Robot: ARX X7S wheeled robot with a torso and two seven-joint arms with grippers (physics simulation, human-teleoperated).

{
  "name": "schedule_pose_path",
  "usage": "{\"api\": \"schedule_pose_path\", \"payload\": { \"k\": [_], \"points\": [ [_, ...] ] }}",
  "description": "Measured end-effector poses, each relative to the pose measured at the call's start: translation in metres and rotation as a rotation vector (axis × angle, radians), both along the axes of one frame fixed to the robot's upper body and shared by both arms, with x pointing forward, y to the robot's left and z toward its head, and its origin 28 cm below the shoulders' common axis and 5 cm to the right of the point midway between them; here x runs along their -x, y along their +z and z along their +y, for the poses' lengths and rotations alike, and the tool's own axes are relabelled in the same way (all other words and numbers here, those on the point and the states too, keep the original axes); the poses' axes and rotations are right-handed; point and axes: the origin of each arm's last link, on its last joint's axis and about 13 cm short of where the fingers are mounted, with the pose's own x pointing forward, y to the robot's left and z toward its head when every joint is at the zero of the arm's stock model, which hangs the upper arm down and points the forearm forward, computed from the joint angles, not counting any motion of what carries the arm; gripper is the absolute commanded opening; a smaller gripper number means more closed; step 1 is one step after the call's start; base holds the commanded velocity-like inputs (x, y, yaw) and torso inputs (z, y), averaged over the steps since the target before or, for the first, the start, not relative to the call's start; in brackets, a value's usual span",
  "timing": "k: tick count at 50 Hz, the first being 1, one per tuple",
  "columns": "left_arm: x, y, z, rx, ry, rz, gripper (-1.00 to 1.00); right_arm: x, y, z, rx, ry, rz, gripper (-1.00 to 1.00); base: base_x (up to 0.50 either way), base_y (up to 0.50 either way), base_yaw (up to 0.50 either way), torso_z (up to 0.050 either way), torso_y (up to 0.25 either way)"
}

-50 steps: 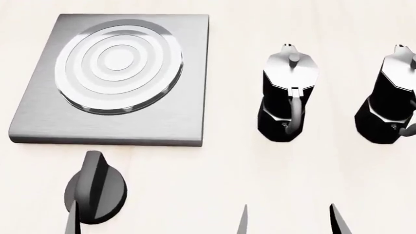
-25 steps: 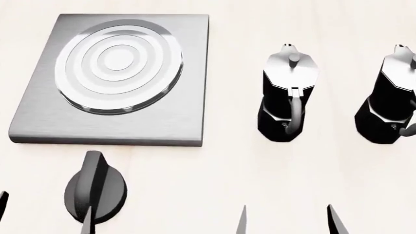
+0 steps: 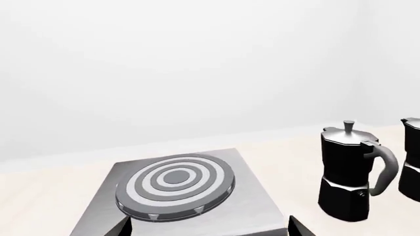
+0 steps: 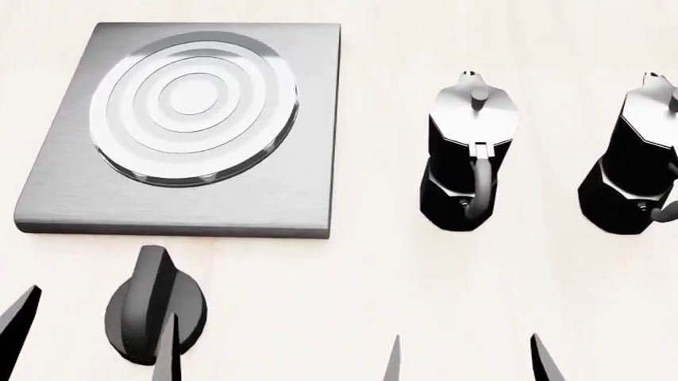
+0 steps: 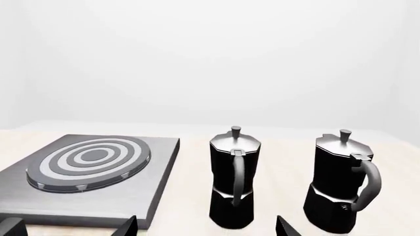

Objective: Turn off the stove.

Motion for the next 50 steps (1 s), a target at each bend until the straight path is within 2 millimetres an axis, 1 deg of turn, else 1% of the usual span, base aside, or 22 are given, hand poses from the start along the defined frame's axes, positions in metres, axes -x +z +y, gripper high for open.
{"api": "schedule_pose_path", "payload": {
  "k": [11, 32, 40, 50],
  "points": [
    [-0.015, -0.007, 0.002, 0.016, 0.035, 0.002, 1.00, 0.000, -0.001, 0.000, 0.000, 0.002, 0.004, 1.00, 0.00, 0.00, 0.00, 0.000, 0.000],
    [-0.049, -0.030, 0.004, 0.040, 0.063, 0.053, 1.00, -0.001, -0.001, 0.000, 0.000, 0.008, 0.009, 1.00, 0.00, 0.00, 0.00, 0.000, 0.000],
    [-0.056, -0.037, 0.006, 0.046, 0.087, 0.075, 1.00, -0.002, -0.001, 0.000, 0.000, 0.008, 0.010, 1.00, 0.00, 0.00, 0.00, 0.000, 0.000],
    [-0.060, -0.043, 0.006, 0.043, 0.105, 0.093, 1.00, -0.002, -0.001, 0.000, -0.001, 0.009, 0.009, 1.00, 0.00, 0.00, 0.00, 0.000, 0.000]
  ]
}}
